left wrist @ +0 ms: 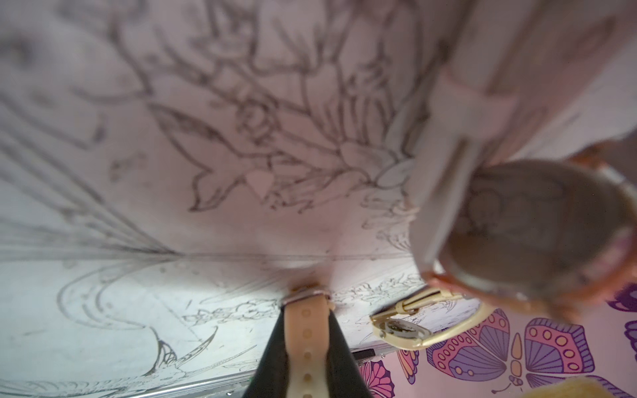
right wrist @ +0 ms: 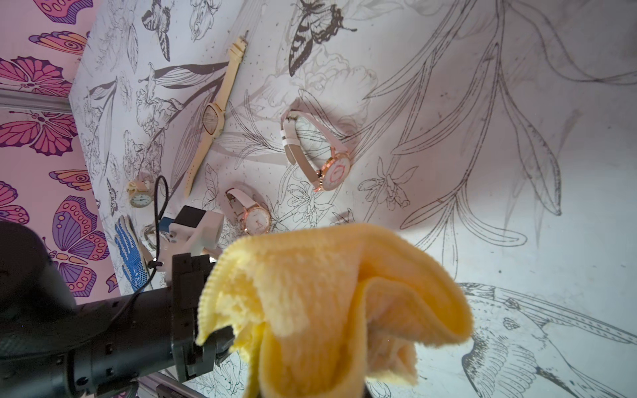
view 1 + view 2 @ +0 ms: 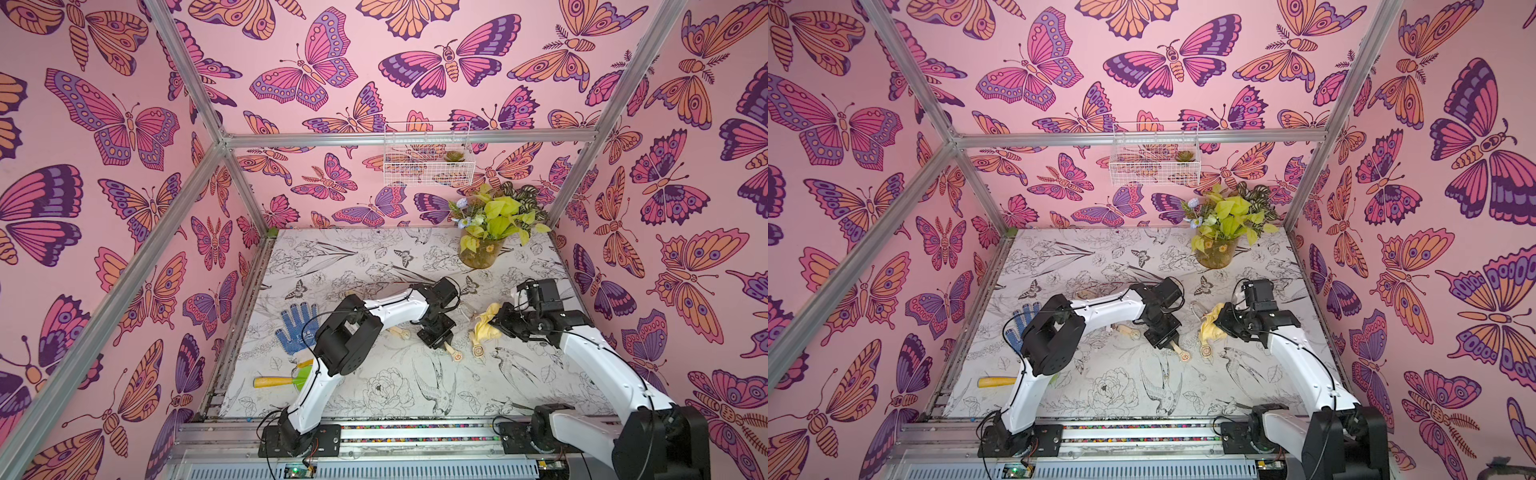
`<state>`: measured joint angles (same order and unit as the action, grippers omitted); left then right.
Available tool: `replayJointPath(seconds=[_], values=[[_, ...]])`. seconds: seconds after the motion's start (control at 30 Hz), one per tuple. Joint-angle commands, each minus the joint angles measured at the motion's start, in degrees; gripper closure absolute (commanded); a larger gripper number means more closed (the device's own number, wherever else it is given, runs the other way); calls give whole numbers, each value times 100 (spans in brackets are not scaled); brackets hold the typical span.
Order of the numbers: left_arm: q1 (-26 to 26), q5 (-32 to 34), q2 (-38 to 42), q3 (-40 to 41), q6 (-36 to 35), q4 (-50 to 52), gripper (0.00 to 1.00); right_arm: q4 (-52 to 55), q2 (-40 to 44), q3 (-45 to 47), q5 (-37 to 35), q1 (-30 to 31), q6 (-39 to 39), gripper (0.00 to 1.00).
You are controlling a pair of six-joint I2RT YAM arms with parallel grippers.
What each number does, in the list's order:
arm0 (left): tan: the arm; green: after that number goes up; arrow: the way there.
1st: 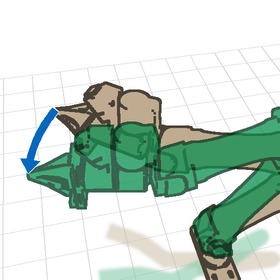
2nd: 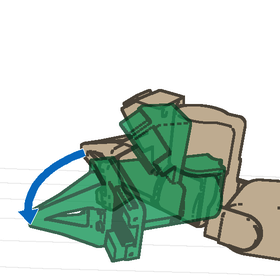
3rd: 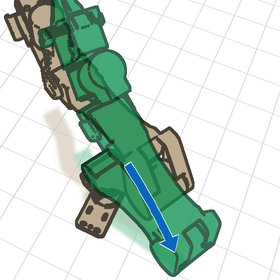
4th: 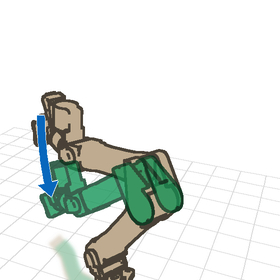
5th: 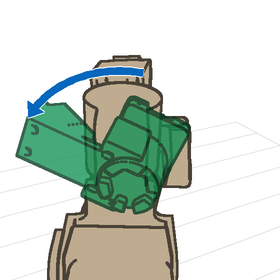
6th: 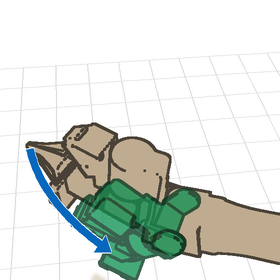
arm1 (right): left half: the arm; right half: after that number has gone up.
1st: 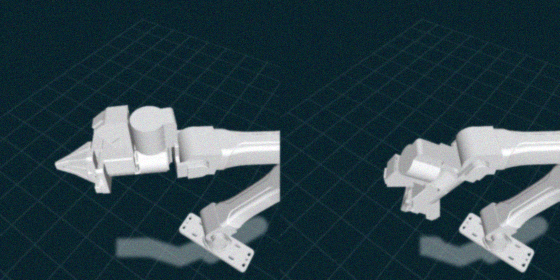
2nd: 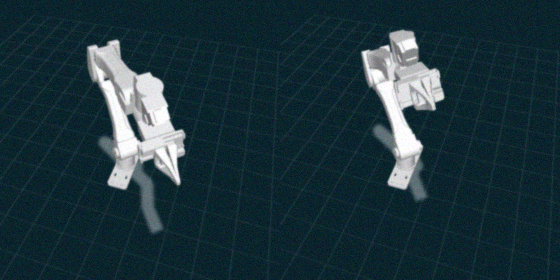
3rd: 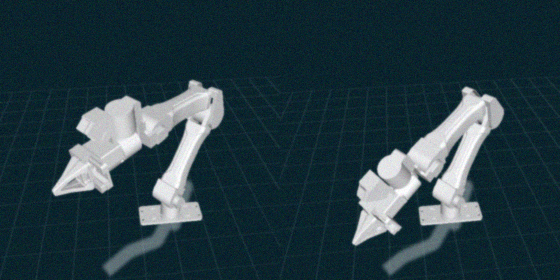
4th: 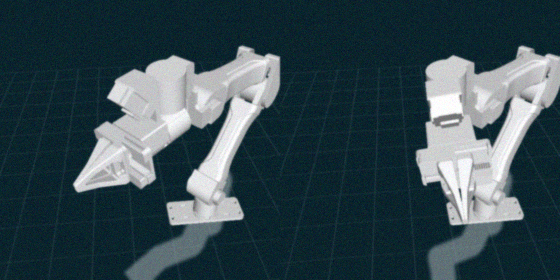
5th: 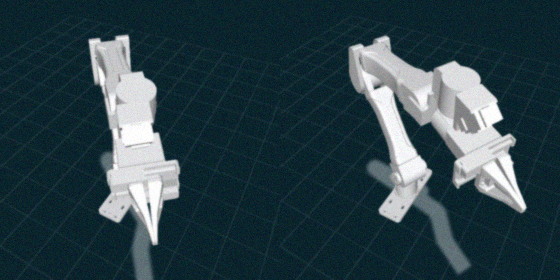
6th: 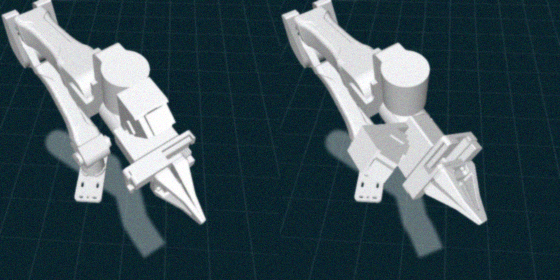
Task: Wipe the watch dial
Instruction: Pick up the watch at the center of the board.
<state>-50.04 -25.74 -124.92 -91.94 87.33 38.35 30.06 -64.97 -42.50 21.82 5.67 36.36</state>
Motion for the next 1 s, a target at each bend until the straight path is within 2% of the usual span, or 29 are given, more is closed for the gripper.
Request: replayJointPath(seconds=[0.0,0.1,0.4,0.63,0.97], values=[[156,262,227,437,176,29,94,-41,-89,-238,116,107,-102,100],[254,302,455,700,268,-108,100,-42,-189,-368,34,387,-146,100],[671,529,1183,1536,398,-526,100,-249,-926,-854,-239,1325,-42,100],[1045,634,1469,1916,522,-936,100,-212,-1858,-1658,-310,1903,-94,100],[1555,649,1520,2075,541,-1349,100,-225,-2987,-2543,-153,2110,-37,100]])
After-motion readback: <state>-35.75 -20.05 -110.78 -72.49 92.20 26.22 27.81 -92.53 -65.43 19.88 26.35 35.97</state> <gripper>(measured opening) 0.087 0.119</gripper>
